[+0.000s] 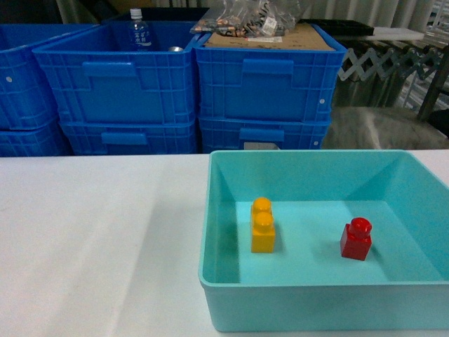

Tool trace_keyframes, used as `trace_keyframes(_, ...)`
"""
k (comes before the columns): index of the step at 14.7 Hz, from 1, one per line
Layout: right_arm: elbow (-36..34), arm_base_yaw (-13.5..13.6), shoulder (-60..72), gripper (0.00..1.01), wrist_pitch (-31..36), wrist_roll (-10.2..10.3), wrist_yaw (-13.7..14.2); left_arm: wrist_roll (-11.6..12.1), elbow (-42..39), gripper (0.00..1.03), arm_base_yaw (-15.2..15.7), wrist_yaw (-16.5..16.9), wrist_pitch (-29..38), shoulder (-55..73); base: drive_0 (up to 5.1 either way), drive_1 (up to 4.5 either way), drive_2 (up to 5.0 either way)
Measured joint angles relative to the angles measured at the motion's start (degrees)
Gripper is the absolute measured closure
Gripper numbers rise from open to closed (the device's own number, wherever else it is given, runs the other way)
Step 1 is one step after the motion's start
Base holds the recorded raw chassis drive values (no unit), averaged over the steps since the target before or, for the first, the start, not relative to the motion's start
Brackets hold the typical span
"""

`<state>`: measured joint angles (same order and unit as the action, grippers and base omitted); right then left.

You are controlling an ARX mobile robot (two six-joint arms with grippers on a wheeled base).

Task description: Pick red block from blue box to shelf

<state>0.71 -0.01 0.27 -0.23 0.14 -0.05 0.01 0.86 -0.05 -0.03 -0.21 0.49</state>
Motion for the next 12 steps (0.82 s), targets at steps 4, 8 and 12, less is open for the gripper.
trace_keyframes(4, 0.0, 0.0, 0.0, 0.03, 0.0, 0.0, 0.0, 0.0, 0.0, 0.05, 0.0, 0.0, 0.0, 0.0, 0.0, 0.00, 0.0)
trace_keyframes(8, 0.0, 0.0, 0.0, 0.03, 0.0, 0.0, 0.0, 0.0, 0.0, 0.05, 0.0, 0.0, 0.0, 0.0, 0.0, 0.00, 0.0)
trace_keyframes(12, 0.0, 0.0, 0.0, 0.03, 0.0, 0.0, 0.0, 0.0, 0.0, 0.05, 0.0, 0.0, 0.0, 0.0, 0.0, 0.00, 0.0)
